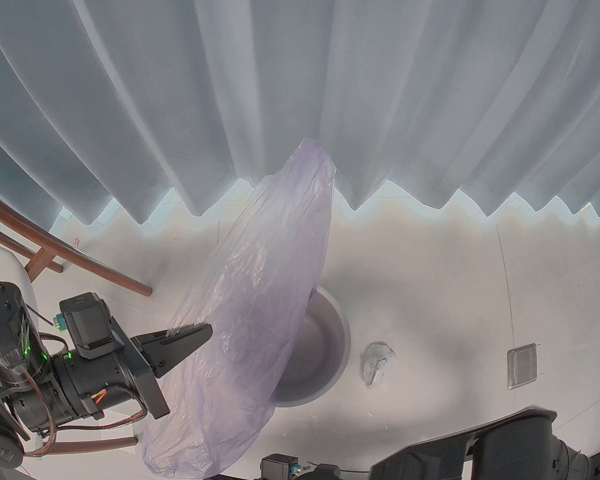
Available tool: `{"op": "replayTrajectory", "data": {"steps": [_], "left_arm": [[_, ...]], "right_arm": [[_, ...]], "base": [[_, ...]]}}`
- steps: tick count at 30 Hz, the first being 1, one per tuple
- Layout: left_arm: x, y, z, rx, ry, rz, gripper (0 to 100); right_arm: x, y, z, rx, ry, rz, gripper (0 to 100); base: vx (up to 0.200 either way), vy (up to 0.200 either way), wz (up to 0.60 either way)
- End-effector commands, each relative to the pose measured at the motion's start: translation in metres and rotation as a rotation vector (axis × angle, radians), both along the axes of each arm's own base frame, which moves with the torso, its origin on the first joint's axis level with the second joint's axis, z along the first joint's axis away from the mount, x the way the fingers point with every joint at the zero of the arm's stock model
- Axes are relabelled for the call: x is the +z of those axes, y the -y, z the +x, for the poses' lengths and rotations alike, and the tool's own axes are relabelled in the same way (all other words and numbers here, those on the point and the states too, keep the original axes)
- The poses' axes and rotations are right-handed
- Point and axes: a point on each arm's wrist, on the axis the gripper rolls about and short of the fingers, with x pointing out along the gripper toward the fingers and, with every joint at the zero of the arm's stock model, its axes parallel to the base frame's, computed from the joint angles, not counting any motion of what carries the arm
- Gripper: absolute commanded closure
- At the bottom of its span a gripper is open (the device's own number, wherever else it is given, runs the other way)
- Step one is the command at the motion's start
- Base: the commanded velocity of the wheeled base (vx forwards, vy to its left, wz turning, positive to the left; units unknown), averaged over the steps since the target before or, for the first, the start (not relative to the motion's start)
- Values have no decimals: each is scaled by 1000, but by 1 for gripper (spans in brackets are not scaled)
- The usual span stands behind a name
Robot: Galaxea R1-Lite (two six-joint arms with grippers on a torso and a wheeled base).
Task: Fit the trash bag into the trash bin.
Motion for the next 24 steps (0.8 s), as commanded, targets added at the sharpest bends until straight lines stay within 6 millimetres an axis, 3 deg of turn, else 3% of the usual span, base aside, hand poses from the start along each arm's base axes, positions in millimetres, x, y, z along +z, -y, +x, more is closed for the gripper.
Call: {"op": "replayTrajectory", "data": {"steps": [1, 4, 7, 13, 24], "left_arm": [[0, 0, 0, -1, 1, -2, 100], [0, 0, 0, -1, 1, -2, 100], [0, 0, 0, 1, 1, -2, 100], [-1, 0, -1, 0, -2, 4, 100], [-7, -1, -4, -9, -23, 19, 100]], "right_arm": [[-6, -9, 5, -30, 14, 30, 100], [-3, -11, 17, -99, -6, 63, 100], [2, -4, 41, -178, 3, 79, 100], [29, 9, 89, -321, 44, 166, 100], [42, 5, 115, -409, 83, 242, 100]], "base": [[0, 0, 0], [0, 0, 0], [0, 0, 0], [0, 0, 0], [0, 0, 0]]}}
